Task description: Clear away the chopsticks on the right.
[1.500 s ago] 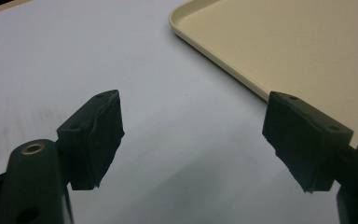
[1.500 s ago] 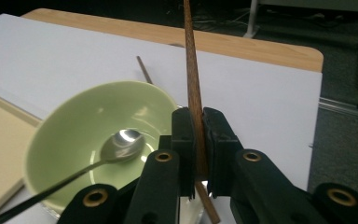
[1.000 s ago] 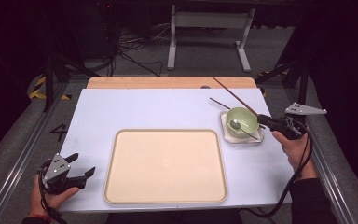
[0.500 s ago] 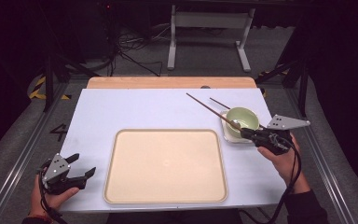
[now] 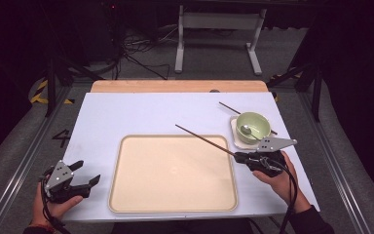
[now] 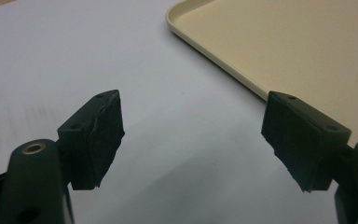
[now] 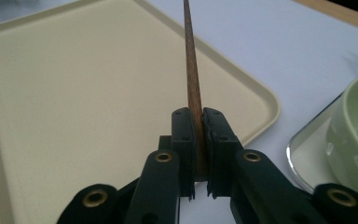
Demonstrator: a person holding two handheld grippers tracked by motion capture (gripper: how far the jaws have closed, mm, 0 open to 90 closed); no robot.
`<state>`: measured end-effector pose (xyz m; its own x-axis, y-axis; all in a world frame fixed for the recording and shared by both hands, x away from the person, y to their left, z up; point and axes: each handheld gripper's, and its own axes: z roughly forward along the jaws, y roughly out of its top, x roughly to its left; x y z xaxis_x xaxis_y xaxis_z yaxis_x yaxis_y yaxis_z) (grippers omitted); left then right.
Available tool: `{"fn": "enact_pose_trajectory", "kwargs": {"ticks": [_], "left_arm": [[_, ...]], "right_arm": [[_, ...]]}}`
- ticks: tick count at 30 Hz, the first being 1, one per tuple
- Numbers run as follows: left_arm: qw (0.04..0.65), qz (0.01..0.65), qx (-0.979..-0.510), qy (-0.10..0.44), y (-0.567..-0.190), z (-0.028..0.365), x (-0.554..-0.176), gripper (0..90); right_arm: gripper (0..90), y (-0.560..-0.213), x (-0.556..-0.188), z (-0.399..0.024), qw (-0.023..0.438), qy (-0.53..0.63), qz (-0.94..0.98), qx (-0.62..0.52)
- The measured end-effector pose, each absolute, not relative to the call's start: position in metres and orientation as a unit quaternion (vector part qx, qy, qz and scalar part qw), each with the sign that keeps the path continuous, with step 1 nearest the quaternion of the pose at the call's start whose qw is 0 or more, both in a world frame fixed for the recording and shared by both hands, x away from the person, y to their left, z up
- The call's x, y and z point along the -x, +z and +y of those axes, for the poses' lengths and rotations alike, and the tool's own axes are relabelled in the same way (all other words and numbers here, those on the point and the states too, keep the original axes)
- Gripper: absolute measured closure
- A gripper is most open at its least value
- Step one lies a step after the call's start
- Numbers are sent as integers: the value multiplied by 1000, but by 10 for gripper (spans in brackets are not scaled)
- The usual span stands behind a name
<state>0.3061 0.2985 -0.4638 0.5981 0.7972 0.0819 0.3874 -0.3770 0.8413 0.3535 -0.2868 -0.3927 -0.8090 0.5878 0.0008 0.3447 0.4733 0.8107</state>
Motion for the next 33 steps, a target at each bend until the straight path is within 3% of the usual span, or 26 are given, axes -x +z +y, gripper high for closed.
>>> {"fn": "enact_pose_trajectory", "kwargs": {"ticks": [17, 33], "left_arm": [[416, 373, -793, 243, -464, 299, -307, 220], [412, 370, -797, 242, -464, 299, -307, 220]], "right_arm": [[841, -430, -352, -259, 119, 395, 867, -278], [826, -441, -352, -249, 122, 379, 876, -273]]}}
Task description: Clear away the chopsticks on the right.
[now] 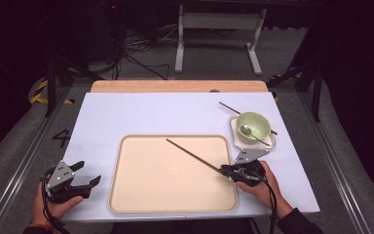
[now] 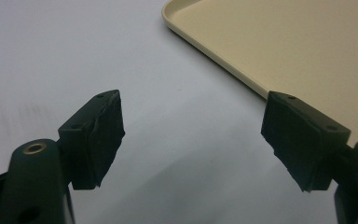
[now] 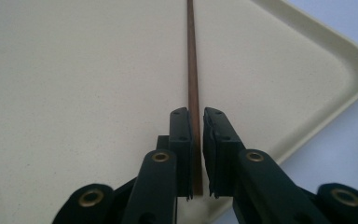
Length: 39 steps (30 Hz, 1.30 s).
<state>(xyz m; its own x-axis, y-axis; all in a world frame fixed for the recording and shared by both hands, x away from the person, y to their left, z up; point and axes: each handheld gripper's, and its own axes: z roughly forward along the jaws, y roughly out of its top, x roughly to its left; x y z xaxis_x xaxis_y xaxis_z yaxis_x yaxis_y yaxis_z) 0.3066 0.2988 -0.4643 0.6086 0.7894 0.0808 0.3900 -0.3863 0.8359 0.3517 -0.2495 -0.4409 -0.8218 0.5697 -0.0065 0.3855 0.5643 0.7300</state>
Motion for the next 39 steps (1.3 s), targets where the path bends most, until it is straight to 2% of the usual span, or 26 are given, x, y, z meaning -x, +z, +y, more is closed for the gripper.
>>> {"fn": "enact_pose_trajectory", "kwargs": {"ticks": [20, 39], "left_arm": [[410, 369, -799, 239, -464, 298, -306, 220], [410, 372, -799, 234, -465, 298, -307, 219]], "right_arm": [[751, -420, -347, -259, 148, 417, 858, -261], [646, -368, -344, -300, 221, 458, 815, -278]]}}
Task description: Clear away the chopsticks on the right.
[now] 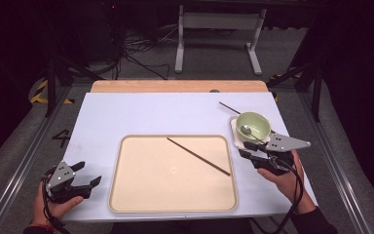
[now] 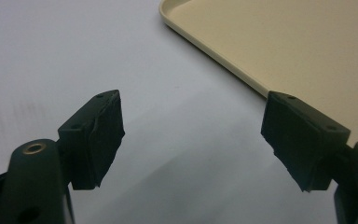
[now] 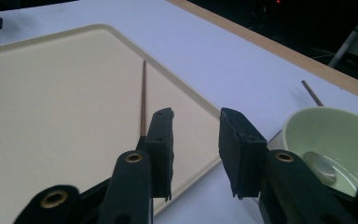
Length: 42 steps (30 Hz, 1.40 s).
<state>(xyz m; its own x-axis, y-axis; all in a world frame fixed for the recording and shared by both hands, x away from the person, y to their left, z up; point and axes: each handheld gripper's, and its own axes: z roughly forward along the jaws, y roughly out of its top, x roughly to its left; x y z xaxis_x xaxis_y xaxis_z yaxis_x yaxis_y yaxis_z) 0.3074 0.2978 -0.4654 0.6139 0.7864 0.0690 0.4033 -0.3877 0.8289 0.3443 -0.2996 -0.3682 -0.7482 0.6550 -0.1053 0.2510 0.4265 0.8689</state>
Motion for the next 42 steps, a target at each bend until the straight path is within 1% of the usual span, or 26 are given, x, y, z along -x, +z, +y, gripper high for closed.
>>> {"fn": "enact_pose_trajectory", "kwargs": {"ticks": [3, 4, 5, 10, 16, 21, 25, 33, 37, 42], "left_arm": [[409, 373, -800, 234, -466, 298, -308, 219], [410, 374, -798, 234, -466, 299, -308, 219], [410, 374, -798, 234, -466, 299, -308, 218], [407, 372, -801, 234, -466, 299, -308, 218], [406, 373, -801, 235, -466, 299, -308, 217], [405, 375, -801, 234, -467, 299, -309, 216], [405, 375, -801, 233, -466, 299, -309, 216], [406, 372, -801, 235, -466, 299, -309, 215], [405, 372, -801, 236, -466, 298, -309, 215], [407, 371, -801, 236, -465, 300, -308, 214]], "right_arm": [[638, -366, -345, -304, 225, 456, 814, -280], [618, -365, -347, -307, 235, 451, 814, -281], [618, -365, -347, -307, 235, 451, 814, -281], [572, -354, -353, -326, 266, 451, 797, -303], [562, -346, -368, -358, 295, 449, 770, -345], [565, -348, -388, -376, 315, 430, 752, -388], [565, -354, -403, -384, 305, 429, 748, -404], [567, -394, -439, -417, 248, 414, 726, -491], [569, -408, -447, -427, 228, 411, 716, -517], [571, -418, -449, -424, 213, 407, 727, -510]]}}
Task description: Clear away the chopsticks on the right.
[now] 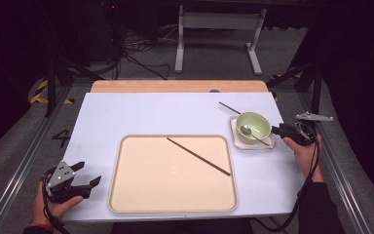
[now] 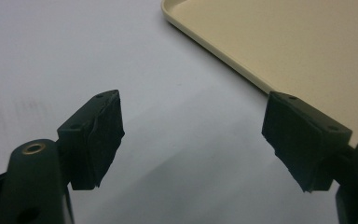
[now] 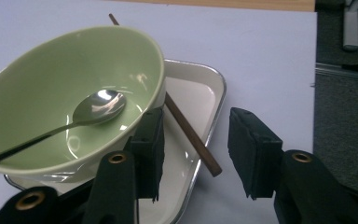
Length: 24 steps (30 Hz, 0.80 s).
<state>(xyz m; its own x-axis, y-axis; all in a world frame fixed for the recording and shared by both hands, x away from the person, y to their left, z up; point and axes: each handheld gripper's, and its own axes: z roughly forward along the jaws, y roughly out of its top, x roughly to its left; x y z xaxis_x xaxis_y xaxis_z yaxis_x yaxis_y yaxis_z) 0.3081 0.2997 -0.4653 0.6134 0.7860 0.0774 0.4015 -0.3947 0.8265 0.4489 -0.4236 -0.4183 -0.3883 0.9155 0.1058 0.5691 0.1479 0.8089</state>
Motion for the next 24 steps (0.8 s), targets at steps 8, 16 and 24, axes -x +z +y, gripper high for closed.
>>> {"fn": "enact_pose_trajectory", "kwargs": {"ticks": [8, 16, 24], "left_arm": [[403, 372, -802, 236, -466, 299, -308, 213], [405, 372, -801, 235, -466, 299, -307, 211], [402, 371, -804, 234, -466, 298, -307, 209]], "right_arm": [[592, -428, -454, -420, 204, 389, 739, -511], [672, -445, -459, -425, 186, 400, 733, -518], [766, -448, -458, -425, 196, 395, 738, -511]]}}
